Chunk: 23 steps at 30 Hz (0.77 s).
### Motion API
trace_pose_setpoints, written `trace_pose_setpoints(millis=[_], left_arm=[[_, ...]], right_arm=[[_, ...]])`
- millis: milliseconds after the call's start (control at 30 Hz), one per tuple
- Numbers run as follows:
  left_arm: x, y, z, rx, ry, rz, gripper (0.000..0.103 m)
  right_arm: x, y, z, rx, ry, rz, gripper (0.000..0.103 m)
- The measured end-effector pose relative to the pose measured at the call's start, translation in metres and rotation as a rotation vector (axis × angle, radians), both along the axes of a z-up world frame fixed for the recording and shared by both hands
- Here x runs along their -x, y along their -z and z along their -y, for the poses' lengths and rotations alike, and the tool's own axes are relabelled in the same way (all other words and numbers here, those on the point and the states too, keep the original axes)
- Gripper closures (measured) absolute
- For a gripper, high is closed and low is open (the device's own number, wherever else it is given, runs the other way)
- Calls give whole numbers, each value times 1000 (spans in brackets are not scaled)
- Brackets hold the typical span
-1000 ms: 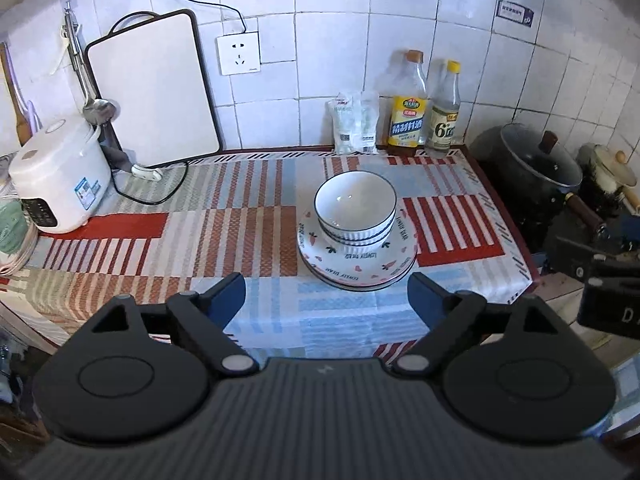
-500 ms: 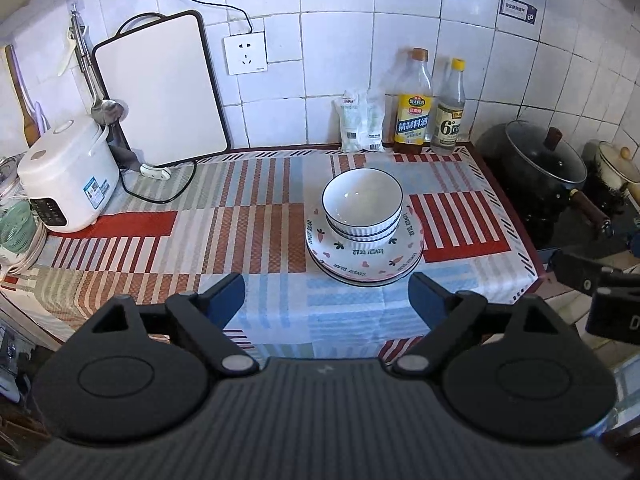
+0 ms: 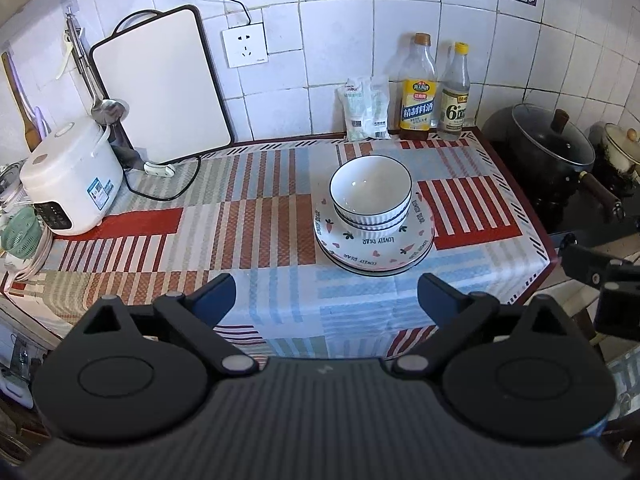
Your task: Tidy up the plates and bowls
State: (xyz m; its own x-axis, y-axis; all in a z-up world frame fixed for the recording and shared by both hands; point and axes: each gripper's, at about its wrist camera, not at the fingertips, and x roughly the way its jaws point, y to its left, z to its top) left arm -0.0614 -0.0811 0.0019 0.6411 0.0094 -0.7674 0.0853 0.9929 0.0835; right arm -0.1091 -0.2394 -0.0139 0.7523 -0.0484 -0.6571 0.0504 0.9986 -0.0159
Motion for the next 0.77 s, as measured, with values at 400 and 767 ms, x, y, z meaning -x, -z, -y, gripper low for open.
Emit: trace_pose_setpoints(millis=[400,767], left_arm=[[-6,-11,3,-34,25,47,4],[-5,-8,8,-53,35,58,4]], right_arm=[[-8,-4,-3,5,7,-15,0],[-16,2,-4,1,2,-32,0]])
